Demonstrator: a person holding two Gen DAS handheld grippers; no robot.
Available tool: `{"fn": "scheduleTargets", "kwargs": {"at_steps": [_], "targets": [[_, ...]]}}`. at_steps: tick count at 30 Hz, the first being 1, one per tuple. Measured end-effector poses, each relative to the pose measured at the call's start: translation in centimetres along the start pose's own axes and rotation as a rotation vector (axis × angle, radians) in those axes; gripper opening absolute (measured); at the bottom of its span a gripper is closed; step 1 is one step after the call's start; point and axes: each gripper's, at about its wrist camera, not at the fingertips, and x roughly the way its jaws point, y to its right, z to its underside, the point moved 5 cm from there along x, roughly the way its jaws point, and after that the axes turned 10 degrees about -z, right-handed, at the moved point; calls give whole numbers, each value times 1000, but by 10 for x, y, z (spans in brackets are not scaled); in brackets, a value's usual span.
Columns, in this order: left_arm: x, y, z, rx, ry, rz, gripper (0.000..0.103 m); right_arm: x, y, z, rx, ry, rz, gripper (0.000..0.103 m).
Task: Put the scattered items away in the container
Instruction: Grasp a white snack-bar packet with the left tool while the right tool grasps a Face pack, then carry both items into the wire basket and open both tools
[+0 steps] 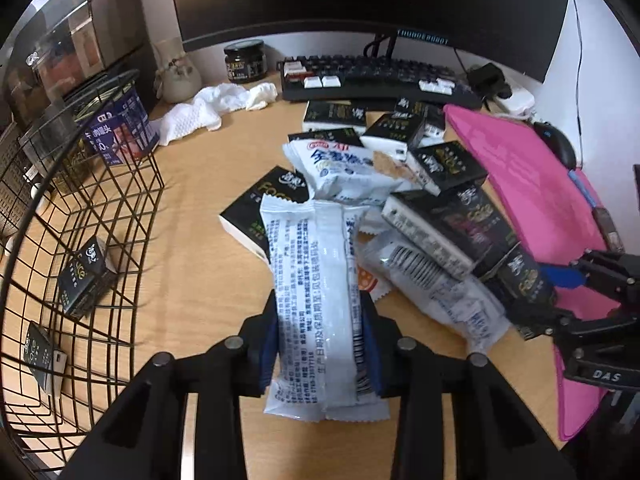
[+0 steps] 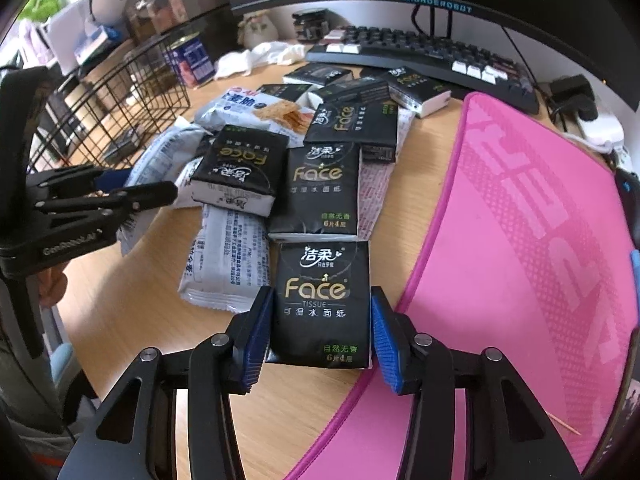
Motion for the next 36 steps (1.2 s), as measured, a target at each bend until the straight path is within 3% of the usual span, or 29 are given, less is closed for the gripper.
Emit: {"fn": "scheduleTargets", "kwargs": {"at_steps": [11,17,20,25,32,36], "targets": [[-41,-7,-10,-3,77,-5,39,-31,-11,-10,-9,70,4,46],[-80,-29,-18,-36,147,-16,39,-53,-43,-31,-70,114,-14,46],[-99,-55,-20,-80,183,-47,39,-59,-72,-53,-133,130,-38,46],[-121,-125,-12,-216,212,-158,39,-53,-144,-103,-263,141,-132,46],[-120,-218,12,-392,182,-259,39,-3,-263,-164,-433,101,-233,46],[-108,-240,20,-424,162,-268,39,27,-296,-174,-447,67,-283,46]]}}
